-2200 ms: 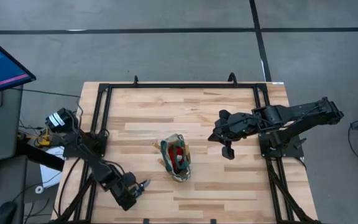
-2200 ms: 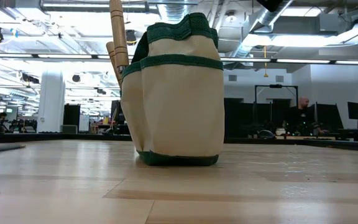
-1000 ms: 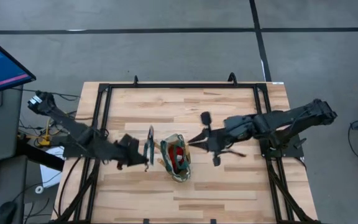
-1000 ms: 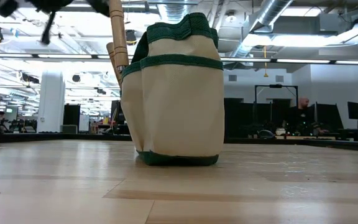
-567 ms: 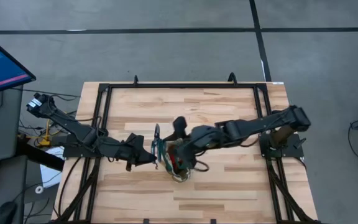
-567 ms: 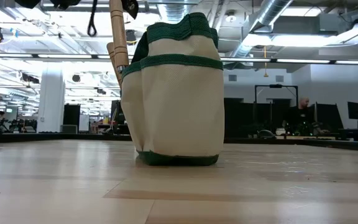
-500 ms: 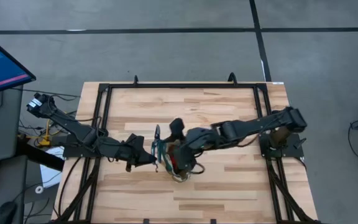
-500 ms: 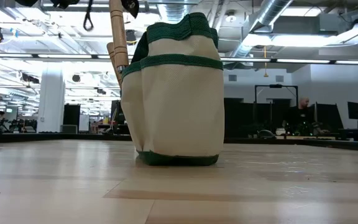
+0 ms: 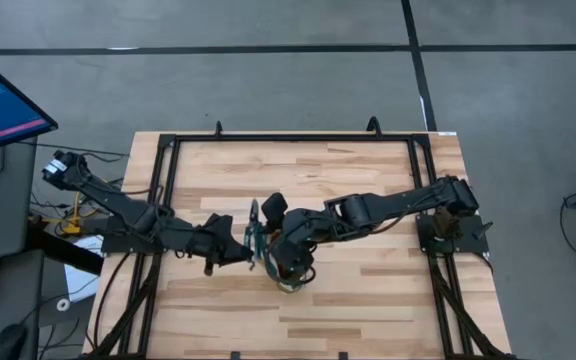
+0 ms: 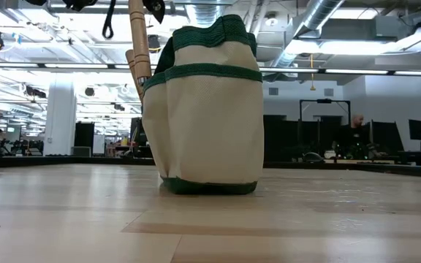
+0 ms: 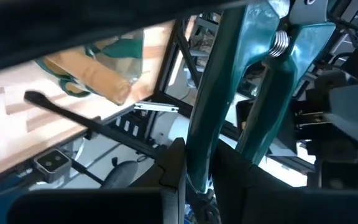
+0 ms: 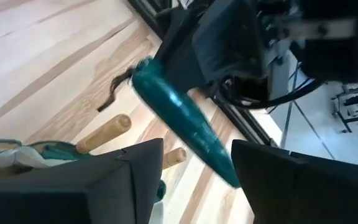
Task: Pick & Place Garden tools in Gardening bag
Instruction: Put the shear cutter into the gardening bag
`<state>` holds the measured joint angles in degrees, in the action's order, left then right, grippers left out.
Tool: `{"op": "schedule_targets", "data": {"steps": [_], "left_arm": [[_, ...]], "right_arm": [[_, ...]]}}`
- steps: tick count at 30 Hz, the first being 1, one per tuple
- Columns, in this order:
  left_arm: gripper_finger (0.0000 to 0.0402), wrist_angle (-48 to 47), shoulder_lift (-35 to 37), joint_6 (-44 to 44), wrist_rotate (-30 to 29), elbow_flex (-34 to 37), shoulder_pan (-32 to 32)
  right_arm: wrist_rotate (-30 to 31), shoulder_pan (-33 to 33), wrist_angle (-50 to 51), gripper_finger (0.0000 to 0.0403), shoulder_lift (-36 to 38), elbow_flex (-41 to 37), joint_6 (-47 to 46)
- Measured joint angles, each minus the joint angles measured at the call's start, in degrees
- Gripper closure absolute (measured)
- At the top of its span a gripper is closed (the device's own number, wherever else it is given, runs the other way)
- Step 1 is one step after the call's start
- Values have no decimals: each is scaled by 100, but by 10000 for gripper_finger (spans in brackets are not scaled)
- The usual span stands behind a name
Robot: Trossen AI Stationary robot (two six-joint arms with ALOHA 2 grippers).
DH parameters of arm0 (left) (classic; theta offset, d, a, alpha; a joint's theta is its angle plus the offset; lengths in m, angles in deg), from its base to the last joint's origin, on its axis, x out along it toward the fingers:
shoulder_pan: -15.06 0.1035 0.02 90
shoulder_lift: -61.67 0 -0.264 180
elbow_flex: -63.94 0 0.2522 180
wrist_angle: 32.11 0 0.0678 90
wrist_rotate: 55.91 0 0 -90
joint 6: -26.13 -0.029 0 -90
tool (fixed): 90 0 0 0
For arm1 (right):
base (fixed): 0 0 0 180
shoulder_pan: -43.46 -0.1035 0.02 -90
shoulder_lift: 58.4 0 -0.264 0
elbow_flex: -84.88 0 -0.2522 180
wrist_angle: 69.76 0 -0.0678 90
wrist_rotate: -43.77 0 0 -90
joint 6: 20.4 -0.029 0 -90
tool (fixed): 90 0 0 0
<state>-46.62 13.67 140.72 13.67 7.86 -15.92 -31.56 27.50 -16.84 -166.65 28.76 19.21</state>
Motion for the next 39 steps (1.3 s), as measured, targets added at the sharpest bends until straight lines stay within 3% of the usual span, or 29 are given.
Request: {"op": "schedule_targets", "data": {"steps": [9, 19, 26, 34, 39], "left_arm": [[353, 141, -11, 140, 293, -2, 285], [353, 123, -27, 166, 575, 3, 441], [353, 152, -28, 168, 592, 9, 437], [350, 157, -22, 171, 564, 9, 437], [327, 159, -19, 15, 500, 8, 437]], "right_arm": [[-5, -3, -9, 211, -2, 3, 1], [25, -5, -121, 229, -262, 2, 2], [33, -16, -230, 260, -351, 7, 3], [42, -25, -199, 339, -336, 5, -4], [37, -22, -200, 339, -334, 1, -125]]}}
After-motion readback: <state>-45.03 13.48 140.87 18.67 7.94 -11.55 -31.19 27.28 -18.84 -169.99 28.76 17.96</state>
